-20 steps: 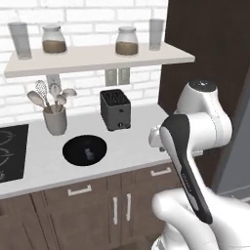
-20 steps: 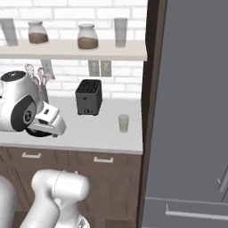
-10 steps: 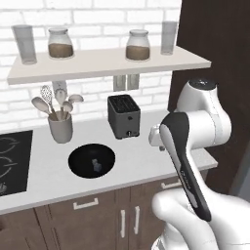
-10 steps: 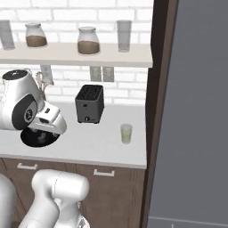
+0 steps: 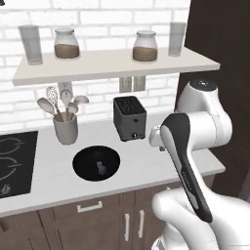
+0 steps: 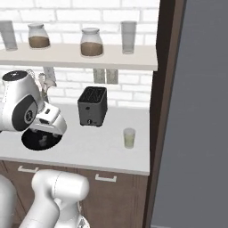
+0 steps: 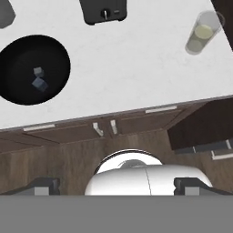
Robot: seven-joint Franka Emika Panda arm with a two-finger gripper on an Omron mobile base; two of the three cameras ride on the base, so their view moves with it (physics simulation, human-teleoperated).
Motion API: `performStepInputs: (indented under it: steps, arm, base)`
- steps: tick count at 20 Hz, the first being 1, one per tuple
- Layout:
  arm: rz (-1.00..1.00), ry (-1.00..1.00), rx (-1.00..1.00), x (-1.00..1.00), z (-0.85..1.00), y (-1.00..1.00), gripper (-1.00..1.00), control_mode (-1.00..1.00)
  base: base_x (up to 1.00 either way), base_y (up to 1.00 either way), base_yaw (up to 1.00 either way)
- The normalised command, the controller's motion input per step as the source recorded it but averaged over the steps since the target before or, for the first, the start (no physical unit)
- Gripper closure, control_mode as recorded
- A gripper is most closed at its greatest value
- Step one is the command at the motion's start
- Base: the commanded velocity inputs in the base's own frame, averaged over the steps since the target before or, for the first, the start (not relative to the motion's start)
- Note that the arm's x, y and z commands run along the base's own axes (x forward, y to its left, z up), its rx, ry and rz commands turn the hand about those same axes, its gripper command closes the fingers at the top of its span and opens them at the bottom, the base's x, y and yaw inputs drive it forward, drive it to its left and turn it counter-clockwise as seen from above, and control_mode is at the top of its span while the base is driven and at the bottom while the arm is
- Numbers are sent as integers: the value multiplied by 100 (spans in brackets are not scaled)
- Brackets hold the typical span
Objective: Grab a lemon wedge from the fridge and one ice cube from the ice bowl, and put them in the glass of lemonade.
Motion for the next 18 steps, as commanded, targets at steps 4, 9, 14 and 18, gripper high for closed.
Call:
performStepInputs:
  steps: [4,9,14,18]
  arm:
    - [0,0,0,0,0,0,-100,100]
    - [4,0,0,3,-17,4,-100,-100]
    - [9,0,1,19,-44,20,-100,-100]
    - [8,0,1,40,-20,16,-100,-100]
  base:
    - [23,11,12]
    - [5,3,6]
    - [0,0,0]
    - [0,0,0]
